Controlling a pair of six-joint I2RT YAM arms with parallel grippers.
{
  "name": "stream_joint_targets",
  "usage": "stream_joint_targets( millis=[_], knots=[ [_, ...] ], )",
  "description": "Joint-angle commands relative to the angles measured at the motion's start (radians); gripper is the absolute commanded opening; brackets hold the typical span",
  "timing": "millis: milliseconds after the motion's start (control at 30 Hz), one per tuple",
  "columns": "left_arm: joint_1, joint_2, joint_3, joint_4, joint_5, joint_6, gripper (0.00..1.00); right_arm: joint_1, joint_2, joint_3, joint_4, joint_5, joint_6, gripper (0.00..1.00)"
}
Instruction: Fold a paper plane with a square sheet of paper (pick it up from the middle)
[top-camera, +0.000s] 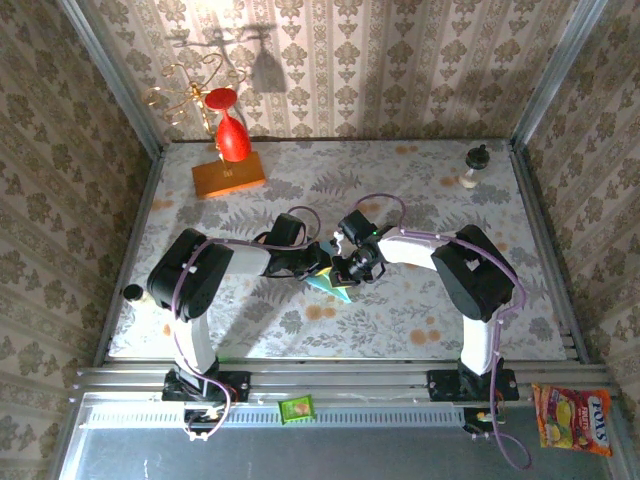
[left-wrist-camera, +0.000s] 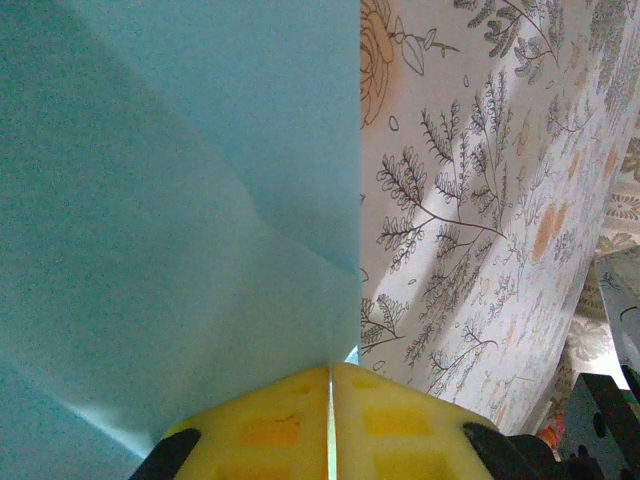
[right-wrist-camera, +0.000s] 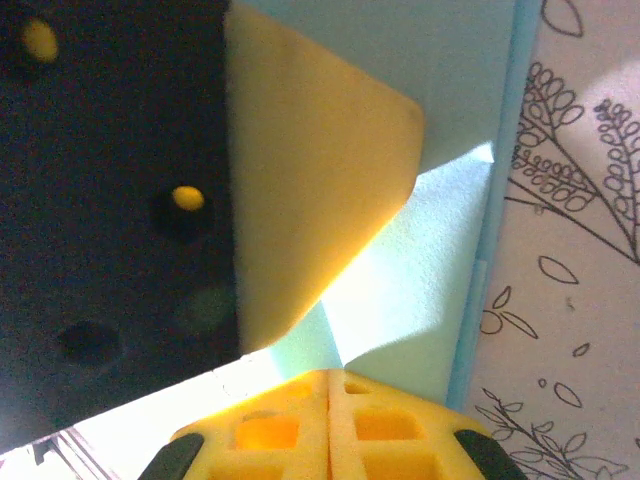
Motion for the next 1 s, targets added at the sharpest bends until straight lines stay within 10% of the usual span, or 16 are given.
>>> stream_joint_targets(
  millis=[0,967],
  knots=[
    [-0.004,0.058,-0.028,-0.143,-0.066,0.027,0.11,0.002,0.021,0.006,-0.044,0.032,-0.021,0.09],
    [0.015,0.069,-0.056,-0.160,-0.091,0.036,0.10,-0.036,-0.066,-0.199,-0.003,-0.043,-0.016,0.12]
  ],
)
